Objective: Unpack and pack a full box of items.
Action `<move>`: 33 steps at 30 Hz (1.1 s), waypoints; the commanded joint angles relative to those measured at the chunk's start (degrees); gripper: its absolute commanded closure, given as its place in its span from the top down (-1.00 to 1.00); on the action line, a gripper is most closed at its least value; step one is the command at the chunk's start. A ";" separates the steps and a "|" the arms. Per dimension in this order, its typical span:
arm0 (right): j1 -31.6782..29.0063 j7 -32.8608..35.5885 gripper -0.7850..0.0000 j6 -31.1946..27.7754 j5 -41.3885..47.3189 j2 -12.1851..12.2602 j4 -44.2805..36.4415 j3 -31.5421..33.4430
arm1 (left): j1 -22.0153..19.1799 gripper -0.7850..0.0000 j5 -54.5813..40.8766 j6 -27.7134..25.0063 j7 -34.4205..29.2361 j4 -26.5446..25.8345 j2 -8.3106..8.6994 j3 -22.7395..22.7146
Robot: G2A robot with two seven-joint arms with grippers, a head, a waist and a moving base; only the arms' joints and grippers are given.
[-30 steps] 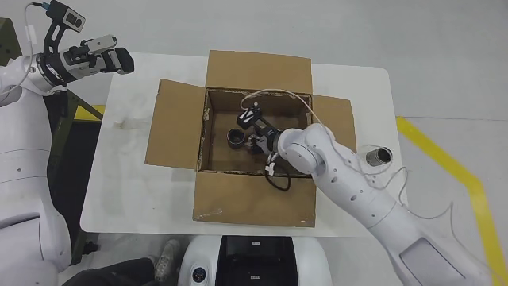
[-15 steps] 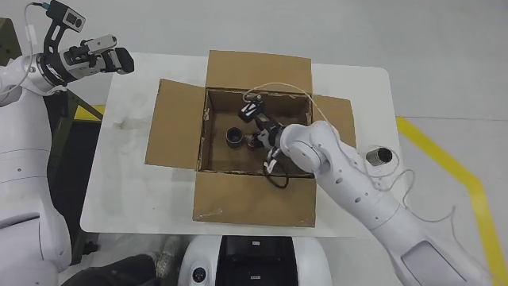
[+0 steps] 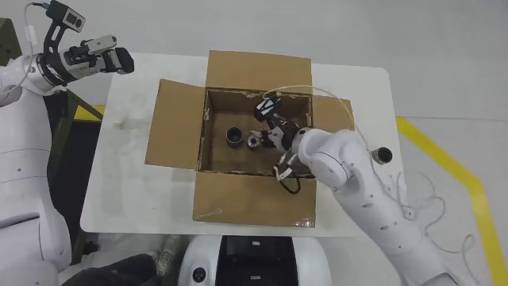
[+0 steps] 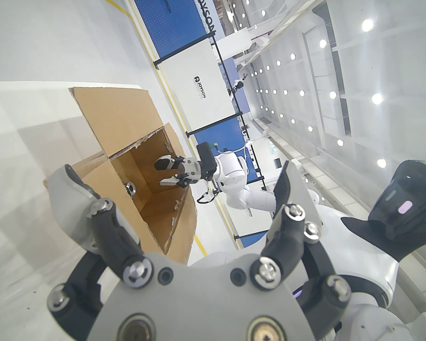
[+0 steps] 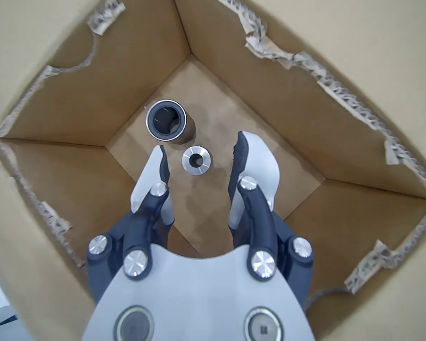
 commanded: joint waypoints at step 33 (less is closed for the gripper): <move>-26.78 -2.74 0.21 -3.96 2.18 5.33 -21.25 30.37 | 0.00 1.00 0.00 0.00 0.00 0.00 0.00 0.00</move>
